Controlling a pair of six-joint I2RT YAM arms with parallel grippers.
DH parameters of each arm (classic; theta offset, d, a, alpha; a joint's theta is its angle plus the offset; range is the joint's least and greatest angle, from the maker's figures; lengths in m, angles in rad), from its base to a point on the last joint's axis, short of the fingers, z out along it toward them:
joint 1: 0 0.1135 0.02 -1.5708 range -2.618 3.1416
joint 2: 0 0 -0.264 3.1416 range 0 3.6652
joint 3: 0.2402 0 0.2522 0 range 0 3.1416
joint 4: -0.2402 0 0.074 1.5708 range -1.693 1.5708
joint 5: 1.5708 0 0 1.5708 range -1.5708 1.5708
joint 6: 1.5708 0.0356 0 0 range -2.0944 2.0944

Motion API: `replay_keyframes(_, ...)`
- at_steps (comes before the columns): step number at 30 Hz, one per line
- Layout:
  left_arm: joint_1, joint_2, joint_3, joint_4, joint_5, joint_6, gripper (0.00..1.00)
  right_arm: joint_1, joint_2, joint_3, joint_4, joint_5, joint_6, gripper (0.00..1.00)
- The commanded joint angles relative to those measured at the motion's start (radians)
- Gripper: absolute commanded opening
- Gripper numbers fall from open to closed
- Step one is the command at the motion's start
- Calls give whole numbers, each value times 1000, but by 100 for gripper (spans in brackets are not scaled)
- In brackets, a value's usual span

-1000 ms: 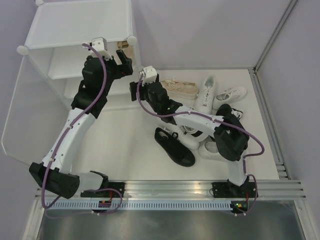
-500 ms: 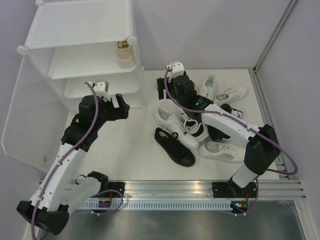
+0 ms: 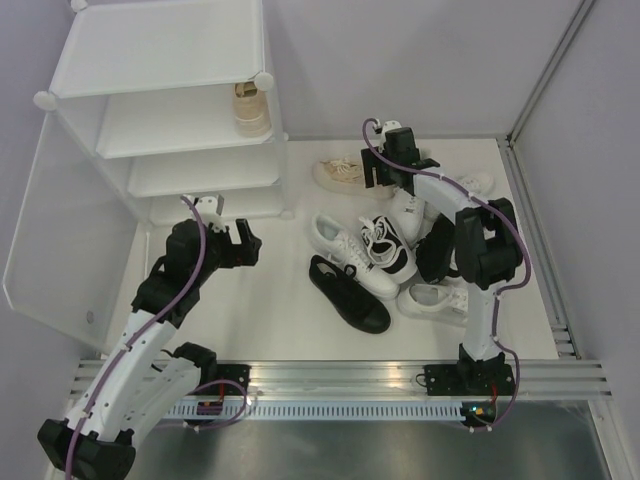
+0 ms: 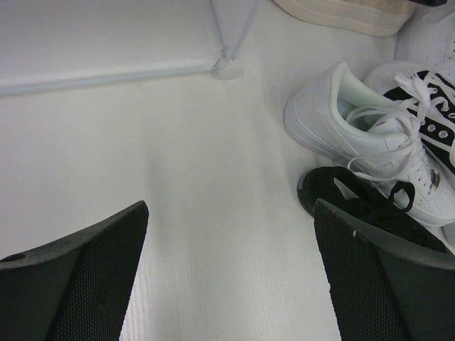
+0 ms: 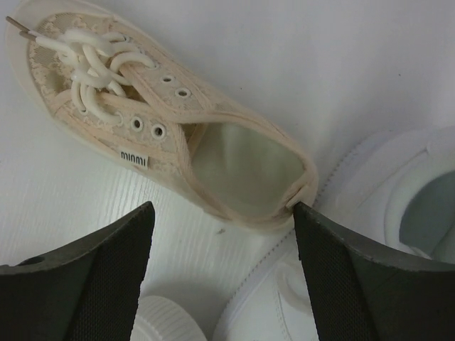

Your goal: Place and organize the shoes in the shoe cabinet

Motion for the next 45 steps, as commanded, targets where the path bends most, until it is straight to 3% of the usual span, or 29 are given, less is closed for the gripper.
replay_keyframes(1,-2,-5,-8,49,-61,50,100,0,61,131,-27,-102,-92,83)
replay_keyframes(6,-4,-9,-9,36,-106,53,100,0,147,221,-69,-157,-135,75)
replay_keyframes(12,-4,2,-9,36,-103,54,100,3,175,213,-93,-206,-152,72)
replay_keyframes(24,-4,11,-8,33,-112,57,100,58,45,191,-55,-13,-196,74)
replay_keyframes(36,-2,11,-14,35,-114,59,100,57,247,307,-149,-117,-230,72)
replay_keyframes(40,-2,14,-12,35,-115,62,100,57,290,316,-176,-183,-246,64)
replay_keyframes(45,-4,21,-11,35,-114,60,100,71,284,311,-187,-242,-256,38)
